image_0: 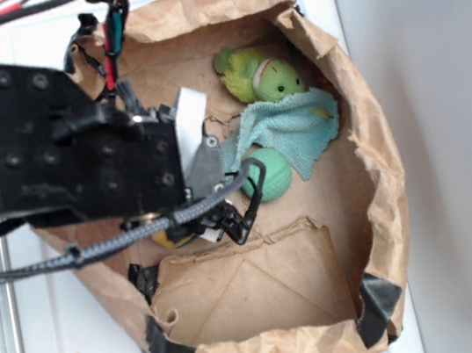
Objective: Grab the green sponge.
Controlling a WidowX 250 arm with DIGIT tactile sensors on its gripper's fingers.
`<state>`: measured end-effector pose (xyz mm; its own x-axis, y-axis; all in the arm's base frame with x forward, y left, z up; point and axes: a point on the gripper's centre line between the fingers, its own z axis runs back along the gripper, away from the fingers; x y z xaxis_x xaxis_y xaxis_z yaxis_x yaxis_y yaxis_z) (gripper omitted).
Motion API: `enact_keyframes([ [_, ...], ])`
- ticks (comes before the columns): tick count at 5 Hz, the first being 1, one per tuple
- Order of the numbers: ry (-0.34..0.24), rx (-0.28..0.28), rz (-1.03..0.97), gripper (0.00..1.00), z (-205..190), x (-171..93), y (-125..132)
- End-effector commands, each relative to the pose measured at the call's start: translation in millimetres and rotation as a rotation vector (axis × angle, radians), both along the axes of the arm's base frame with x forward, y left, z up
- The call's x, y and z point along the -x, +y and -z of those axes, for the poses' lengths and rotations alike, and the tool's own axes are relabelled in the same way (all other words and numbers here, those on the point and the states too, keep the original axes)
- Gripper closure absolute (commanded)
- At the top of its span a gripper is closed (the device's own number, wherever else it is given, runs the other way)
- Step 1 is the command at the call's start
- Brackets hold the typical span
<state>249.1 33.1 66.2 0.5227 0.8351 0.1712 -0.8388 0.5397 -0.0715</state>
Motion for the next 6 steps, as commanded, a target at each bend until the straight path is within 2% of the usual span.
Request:
enact_keyframes([
  [1, -0.021, -0.046, -0.008, 0.0, 16.9, -0.9, -7.4],
  [3, -0.004, -0.108, -0.003, 0.0, 33.9, -3.8, -22.1],
  [4, -0.011, -0.112, 0.004, 1.0, 32.7, -0.4, -22.9],
  [5, -0.029, -0.095, 0.023, 1.0, 19.8, 5.4, -18.6],
  [6, -0.073, -0.133, 0.015, 1.0, 2.0, 12.3, -19.9],
])
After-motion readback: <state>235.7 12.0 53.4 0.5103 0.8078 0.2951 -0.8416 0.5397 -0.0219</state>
